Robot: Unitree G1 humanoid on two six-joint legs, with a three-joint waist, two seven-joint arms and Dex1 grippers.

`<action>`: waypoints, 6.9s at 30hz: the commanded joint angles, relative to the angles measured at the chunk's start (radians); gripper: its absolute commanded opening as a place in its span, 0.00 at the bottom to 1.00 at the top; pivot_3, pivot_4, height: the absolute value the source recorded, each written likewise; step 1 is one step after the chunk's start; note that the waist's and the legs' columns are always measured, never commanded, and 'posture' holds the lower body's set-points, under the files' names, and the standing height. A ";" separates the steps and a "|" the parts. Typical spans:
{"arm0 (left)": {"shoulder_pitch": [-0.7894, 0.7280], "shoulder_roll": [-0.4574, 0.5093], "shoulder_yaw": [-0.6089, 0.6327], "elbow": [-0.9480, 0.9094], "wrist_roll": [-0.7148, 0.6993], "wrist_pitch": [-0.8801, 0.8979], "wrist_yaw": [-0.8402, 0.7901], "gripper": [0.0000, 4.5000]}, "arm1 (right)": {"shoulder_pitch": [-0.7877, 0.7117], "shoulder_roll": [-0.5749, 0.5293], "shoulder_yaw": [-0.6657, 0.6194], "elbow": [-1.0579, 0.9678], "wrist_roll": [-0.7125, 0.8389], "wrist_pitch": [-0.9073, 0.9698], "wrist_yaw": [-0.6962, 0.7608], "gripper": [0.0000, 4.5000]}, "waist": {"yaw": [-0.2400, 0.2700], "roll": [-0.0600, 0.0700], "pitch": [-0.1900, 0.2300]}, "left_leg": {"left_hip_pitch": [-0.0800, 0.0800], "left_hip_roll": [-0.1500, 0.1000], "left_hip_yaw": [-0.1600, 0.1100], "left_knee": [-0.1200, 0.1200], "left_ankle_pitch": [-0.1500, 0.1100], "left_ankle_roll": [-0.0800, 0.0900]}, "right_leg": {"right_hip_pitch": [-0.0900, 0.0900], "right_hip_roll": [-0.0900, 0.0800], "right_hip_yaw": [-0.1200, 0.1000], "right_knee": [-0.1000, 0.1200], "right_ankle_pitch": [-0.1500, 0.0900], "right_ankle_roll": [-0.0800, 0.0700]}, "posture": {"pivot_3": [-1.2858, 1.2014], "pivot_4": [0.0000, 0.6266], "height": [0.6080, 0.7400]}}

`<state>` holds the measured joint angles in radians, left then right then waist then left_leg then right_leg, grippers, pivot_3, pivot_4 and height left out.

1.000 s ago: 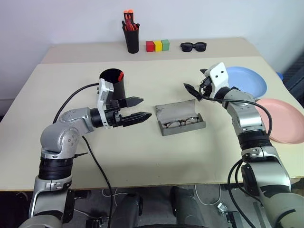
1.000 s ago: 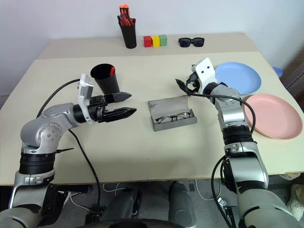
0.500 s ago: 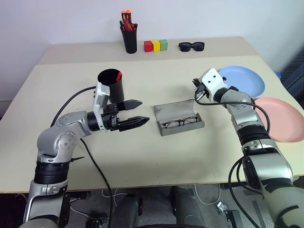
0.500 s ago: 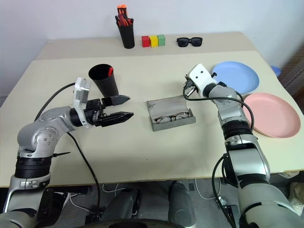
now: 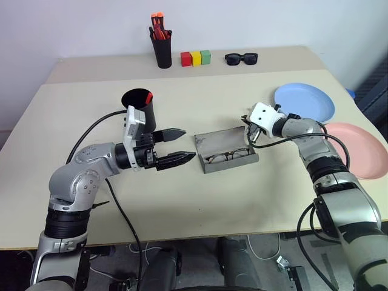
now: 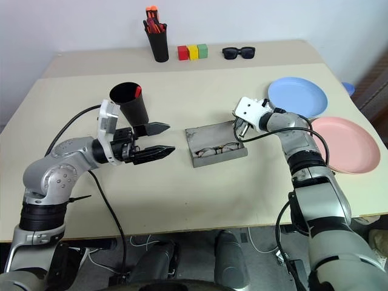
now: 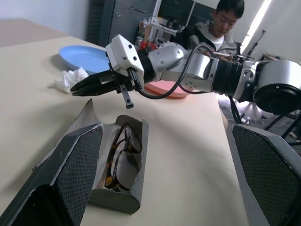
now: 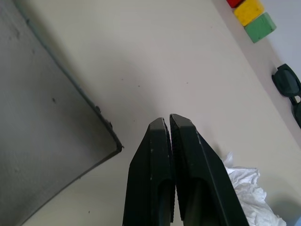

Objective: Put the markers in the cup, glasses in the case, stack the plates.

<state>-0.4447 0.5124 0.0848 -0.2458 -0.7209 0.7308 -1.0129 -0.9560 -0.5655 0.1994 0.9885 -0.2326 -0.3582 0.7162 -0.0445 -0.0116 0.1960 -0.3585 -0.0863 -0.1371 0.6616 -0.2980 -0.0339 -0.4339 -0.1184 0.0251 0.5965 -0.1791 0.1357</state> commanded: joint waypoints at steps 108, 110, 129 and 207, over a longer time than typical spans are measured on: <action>-0.127 0.023 -0.074 0.166 0.118 -0.210 -0.089 1.00 | 0.690 -0.271 -0.571 -0.835 0.429 1.096 -0.274 0.01 | 0.032 0.000 0.000 | 0.001 0.001 0.002 0.001 0.000 0.001 | 0.003 0.000 0.000 -0.003 0.000 0.000 | 0.52 0.24 1.00; -0.128 0.022 -0.073 0.170 0.120 -0.213 -0.088 1.00 | 0.662 -0.272 -0.589 -0.818 0.420 1.083 -0.304 0.01 | 0.032 0.000 0.000 | 0.001 0.001 0.002 0.001 0.000 0.001 | 0.003 0.000 0.000 -0.003 0.000 0.000 | 0.52 0.24 1.00; -0.090 0.011 -0.072 0.152 0.129 -0.236 -0.058 1.00 | -0.044 -0.150 -0.260 0.028 0.177 0.379 -0.305 0.01 | 0.010 0.000 0.000 | 0.000 0.001 0.002 -0.001 -0.001 0.001 | 0.002 0.000 0.000 -0.004 0.000 0.000 | 0.52 0.24 1.00; -0.055 0.034 -0.040 0.116 0.123 -0.218 -0.014 1.00 | -0.137 -0.031 -0.486 0.126 0.394 0.166 -0.183 1.00 | -0.010 0.001 0.001 | 0.002 0.001 0.004 -0.006 0.000 0.000 | -0.001 0.000 0.002 -0.003 0.000 0.000 | 0.52 0.24 1.00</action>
<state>-0.4860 0.5339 0.0163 -0.1036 -0.5829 0.5177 -1.0273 -1.0883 -0.6022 -0.2595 1.2138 0.0941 -0.1468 0.4229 -0.0543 -0.0102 0.1969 -0.3564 -0.0852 -0.1336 0.6549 -0.2979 -0.0341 -0.4346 -0.1184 0.0274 0.5938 -0.1791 0.1358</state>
